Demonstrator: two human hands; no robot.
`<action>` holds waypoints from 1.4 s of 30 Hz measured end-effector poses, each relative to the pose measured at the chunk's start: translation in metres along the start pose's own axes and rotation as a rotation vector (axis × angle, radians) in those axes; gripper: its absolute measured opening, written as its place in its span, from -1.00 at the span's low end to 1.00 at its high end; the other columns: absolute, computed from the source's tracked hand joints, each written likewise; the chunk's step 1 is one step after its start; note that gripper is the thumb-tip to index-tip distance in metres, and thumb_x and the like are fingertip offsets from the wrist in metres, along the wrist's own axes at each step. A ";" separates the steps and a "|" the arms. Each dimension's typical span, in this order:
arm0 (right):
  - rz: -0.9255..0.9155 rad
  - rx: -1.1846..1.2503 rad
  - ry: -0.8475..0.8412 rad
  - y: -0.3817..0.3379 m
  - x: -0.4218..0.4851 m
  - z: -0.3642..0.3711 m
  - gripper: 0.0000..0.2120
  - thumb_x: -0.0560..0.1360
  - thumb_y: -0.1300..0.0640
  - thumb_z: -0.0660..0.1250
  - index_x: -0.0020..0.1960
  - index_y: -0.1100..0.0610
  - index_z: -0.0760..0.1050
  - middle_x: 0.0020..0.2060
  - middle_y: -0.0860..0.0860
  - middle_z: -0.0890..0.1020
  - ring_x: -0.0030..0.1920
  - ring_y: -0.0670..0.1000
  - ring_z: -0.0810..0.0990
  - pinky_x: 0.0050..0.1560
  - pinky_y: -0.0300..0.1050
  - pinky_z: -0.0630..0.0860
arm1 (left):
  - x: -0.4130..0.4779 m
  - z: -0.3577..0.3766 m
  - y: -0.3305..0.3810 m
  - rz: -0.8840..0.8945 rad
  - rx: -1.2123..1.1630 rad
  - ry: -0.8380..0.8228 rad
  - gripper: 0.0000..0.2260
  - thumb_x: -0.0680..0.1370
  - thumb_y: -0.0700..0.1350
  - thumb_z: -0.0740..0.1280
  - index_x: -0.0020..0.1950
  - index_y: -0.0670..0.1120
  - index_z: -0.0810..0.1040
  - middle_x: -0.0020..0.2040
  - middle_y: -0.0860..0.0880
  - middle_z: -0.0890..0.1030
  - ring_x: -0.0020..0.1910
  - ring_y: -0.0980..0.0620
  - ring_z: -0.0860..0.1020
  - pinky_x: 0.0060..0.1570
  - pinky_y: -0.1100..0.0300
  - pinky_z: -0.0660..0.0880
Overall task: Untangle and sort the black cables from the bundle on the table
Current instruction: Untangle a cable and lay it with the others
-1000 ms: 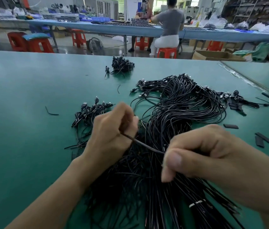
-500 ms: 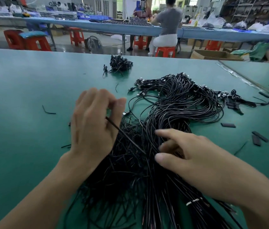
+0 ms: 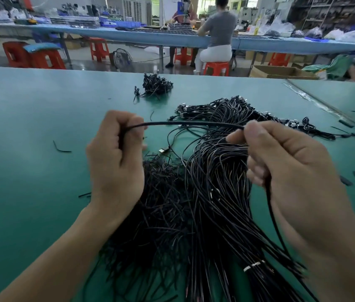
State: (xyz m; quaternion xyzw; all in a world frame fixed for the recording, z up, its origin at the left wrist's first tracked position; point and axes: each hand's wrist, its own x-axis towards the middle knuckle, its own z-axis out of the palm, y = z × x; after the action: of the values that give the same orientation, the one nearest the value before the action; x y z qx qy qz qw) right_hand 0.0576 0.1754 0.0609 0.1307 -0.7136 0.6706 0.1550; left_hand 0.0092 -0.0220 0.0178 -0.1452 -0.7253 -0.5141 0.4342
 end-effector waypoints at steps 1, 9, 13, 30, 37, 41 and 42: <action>0.016 -0.004 0.063 0.003 0.001 -0.002 -0.75 0.58 -0.02 0.30 -0.20 -0.02 0.67 -0.49 -0.17 0.46 -0.42 -0.17 0.37 -0.24 -0.21 0.27 | 0.001 -0.001 0.004 0.027 0.019 -0.030 -0.87 0.62 -0.07 0.21 -0.13 0.06 0.44 -0.39 -0.08 0.42 -0.47 0.07 0.42 -0.44 0.34 0.34; 0.134 -0.011 0.073 0.019 0.004 -0.004 -0.79 0.56 0.00 0.31 -0.18 0.01 0.65 -0.45 0.02 0.30 -0.44 -0.04 0.23 -0.52 -0.22 0.17 | -0.013 0.005 0.031 -0.407 -0.343 -1.043 -0.49 0.61 0.26 0.09 -0.20 -0.05 0.64 -0.46 0.08 0.23 -0.51 0.12 0.20 -0.49 0.31 0.19; 0.148 -0.437 -0.098 0.039 0.004 -0.002 -0.78 0.57 0.02 0.33 -0.24 -0.05 0.63 -0.51 -0.11 0.47 -0.45 -0.12 0.36 -0.39 -0.16 0.31 | -0.013 0.008 0.037 -0.683 -0.804 -1.045 -0.65 0.66 0.09 0.19 -0.03 -0.08 0.68 -0.43 0.08 0.28 -0.50 0.17 0.23 -0.54 0.35 0.24; -0.089 -0.291 -0.183 0.023 0.001 0.006 -0.79 0.49 -0.06 0.38 -0.27 0.01 0.61 -0.42 -0.05 0.64 -0.40 -0.07 0.58 -0.33 -0.15 0.51 | -0.022 0.017 0.032 -0.680 -0.489 -0.810 -0.56 0.66 0.09 0.09 -0.31 0.01 0.58 -0.56 0.08 0.34 -0.63 0.16 0.29 -0.58 0.37 0.24; 0.028 -0.111 -0.087 0.033 0.000 0.010 -0.70 0.34 -0.12 0.52 -0.26 0.10 0.55 -0.50 -0.01 0.38 -0.48 -0.08 0.28 -0.50 -0.26 0.22 | -0.007 0.003 0.038 -0.982 -0.817 -1.119 -0.45 0.61 0.29 0.06 -0.39 -0.04 0.50 -0.55 0.11 0.12 -0.61 0.17 0.12 -0.58 0.35 0.07; 0.089 -0.036 -0.198 0.034 0.000 0.014 -0.72 0.53 -0.09 0.35 -0.28 0.04 0.58 -0.49 0.10 0.35 -0.46 -0.08 0.29 -0.50 -0.22 0.22 | -0.007 0.005 0.040 -1.013 -1.183 -0.950 -0.63 0.61 0.04 0.16 -0.14 -0.14 0.65 -0.52 0.09 0.35 -0.58 0.18 0.36 -0.57 0.35 0.35; 0.098 -0.100 -0.215 0.035 -0.001 0.015 -0.75 0.57 -0.06 0.31 -0.21 0.01 0.62 -0.46 0.15 0.39 -0.45 -0.05 0.31 -0.47 -0.13 0.23 | -0.008 0.007 0.040 -1.006 -1.231 -0.870 -0.63 0.61 0.03 0.18 -0.05 -0.18 0.69 -0.47 0.06 0.45 -0.52 0.15 0.46 -0.52 0.34 0.44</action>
State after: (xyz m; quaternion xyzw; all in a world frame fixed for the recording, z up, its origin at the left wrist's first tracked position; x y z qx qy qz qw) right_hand 0.0439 0.1630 0.0273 0.1590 -0.7641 0.6231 0.0512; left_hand 0.0364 0.0034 0.0357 -0.1990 -0.4001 -0.8397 -0.3086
